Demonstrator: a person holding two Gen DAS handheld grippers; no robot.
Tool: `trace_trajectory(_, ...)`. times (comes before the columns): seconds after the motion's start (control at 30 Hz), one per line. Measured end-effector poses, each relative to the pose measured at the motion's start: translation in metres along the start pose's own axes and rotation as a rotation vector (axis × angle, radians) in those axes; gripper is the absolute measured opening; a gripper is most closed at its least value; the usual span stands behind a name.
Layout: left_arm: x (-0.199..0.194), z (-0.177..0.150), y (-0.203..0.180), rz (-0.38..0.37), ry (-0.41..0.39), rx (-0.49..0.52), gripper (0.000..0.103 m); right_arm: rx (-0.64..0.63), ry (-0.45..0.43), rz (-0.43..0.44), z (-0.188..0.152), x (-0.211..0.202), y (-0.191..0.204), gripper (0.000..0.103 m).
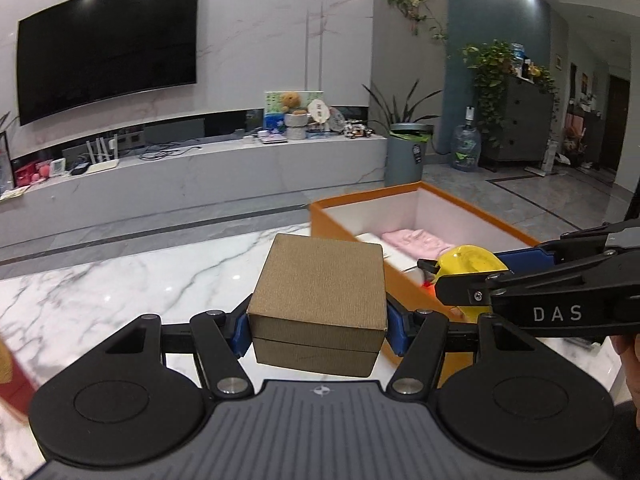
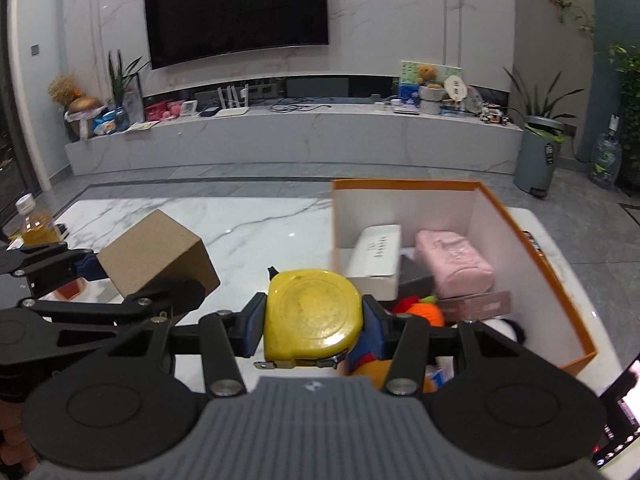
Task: Organize objects
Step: 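Open both tools to drop the tape measure and brown box into the box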
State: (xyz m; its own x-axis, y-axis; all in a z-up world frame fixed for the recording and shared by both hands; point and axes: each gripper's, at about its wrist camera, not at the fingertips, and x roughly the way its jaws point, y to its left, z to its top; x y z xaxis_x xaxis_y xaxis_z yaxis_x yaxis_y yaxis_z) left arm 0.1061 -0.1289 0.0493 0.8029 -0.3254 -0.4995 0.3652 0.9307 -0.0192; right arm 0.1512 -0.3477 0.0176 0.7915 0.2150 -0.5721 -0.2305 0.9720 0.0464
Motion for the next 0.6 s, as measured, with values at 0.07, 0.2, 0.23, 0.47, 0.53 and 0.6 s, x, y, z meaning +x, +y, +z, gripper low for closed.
trace_trajectory(0.07, 0.008, 0.004, -0.006, -0.014, -0.001, 0.004, 0.072, 0.01, -0.002, -0.01, 0.002, 0.0, -0.012, 0.052)
trace_trajectory(0.2, 0.025, 0.014, -0.022, -0.044, -0.003, 0.016, 0.072, 0.021, -0.008, -0.042, 0.004, 0.003, -0.032, 0.052)
trace_trajectory(0.23, 0.031, 0.017, -0.026, -0.05, -0.004, 0.023, 0.072, 0.025, -0.01, -0.053, 0.005, 0.003, -0.039, 0.052)
trace_trajectory(0.47, 0.069, 0.036, -0.052, -0.103, 0.01, 0.076, 0.072, 0.047, 0.003, -0.115, 0.009, 0.018, -0.084, 0.052)
trace_trajectory(0.53, 0.083, 0.041, -0.058, -0.114, 0.021, 0.09, 0.072, 0.05, 0.007, -0.128, 0.011, 0.024, -0.094, 0.052)
trace_trajectory(0.6, 0.093, 0.042, -0.062, -0.115, 0.029, 0.102, 0.072, 0.056, 0.008, -0.142, 0.013, 0.029, -0.101, 0.052)
